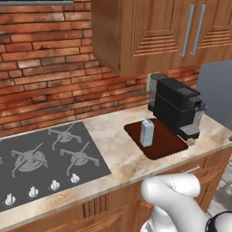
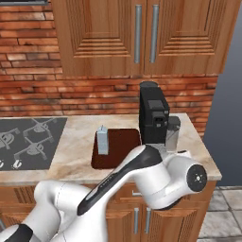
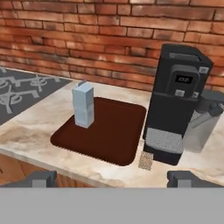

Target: Take out the milk from the fridge and place it on the tray on the counter. Then take the sugar cube near the tray and place it in the tray.

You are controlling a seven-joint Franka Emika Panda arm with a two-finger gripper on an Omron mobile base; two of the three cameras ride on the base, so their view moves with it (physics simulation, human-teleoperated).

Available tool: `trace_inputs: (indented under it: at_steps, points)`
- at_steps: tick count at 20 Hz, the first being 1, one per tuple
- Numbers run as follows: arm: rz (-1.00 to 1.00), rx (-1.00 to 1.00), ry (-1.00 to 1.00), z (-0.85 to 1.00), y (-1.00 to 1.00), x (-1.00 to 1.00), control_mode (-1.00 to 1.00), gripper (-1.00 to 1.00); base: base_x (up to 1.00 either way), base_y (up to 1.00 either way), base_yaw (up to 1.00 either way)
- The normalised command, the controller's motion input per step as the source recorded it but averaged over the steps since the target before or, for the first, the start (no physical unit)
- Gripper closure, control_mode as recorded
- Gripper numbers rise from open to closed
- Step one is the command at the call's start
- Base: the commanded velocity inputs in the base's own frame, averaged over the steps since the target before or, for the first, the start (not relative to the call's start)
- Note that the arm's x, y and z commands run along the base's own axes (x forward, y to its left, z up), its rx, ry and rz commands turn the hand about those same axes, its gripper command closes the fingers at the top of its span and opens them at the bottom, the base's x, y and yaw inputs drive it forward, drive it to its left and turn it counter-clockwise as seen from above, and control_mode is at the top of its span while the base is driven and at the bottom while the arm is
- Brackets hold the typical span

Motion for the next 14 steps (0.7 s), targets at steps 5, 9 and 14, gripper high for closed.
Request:
trace_inputs:
  at_steps: [5,9,14]
  points:
    - [0.19,0.02,0.0,-0.26,0.0,0.08,-1.0,-1.0,0.0,0.0,0.0]
    - [0.17,0.0,0.0,-0.21,0.0,0.19,-1.0,-1.0,0.0,0.0,0.0]
    - [0.16,0.03,0.0,-0.24,0.0,0.38,-1.0,-1.0,0.0,0.0,0.0]
